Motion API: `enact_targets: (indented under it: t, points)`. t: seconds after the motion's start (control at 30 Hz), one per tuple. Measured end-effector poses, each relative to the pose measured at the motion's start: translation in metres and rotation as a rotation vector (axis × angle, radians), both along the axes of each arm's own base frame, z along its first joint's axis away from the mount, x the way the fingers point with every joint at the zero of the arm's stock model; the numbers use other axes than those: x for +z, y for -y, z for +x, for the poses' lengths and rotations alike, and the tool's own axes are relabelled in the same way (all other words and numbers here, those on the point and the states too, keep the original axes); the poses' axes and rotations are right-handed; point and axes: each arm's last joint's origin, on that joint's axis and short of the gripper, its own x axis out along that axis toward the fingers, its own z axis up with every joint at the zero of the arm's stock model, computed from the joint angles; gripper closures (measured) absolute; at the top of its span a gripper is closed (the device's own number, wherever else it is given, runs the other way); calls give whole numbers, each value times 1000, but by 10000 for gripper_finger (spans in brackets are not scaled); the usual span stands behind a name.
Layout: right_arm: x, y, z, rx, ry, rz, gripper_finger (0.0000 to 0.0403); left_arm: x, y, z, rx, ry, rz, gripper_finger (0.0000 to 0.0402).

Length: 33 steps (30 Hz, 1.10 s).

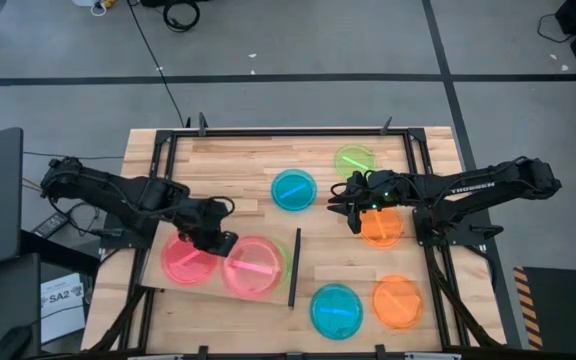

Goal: Place and stack plates onto a shelf
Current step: Stack the red plate on top of the green plate on the shelf

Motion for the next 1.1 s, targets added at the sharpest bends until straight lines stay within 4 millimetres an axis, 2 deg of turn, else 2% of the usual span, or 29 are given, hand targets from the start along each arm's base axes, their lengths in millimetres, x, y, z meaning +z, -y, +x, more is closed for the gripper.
enact_targets:
  t: [0.27,0.73,1.1]
  points:
    - [0,0,0,5,0,-10,291,-4,-9,3,33,-35,15,395]
    - [0,0,0,5,3,-10,291,-14,-7,13,37,-79,27,395]
    - [0,0,0,5,1,-10,291,-14,-8,13,51,-78,35,375]
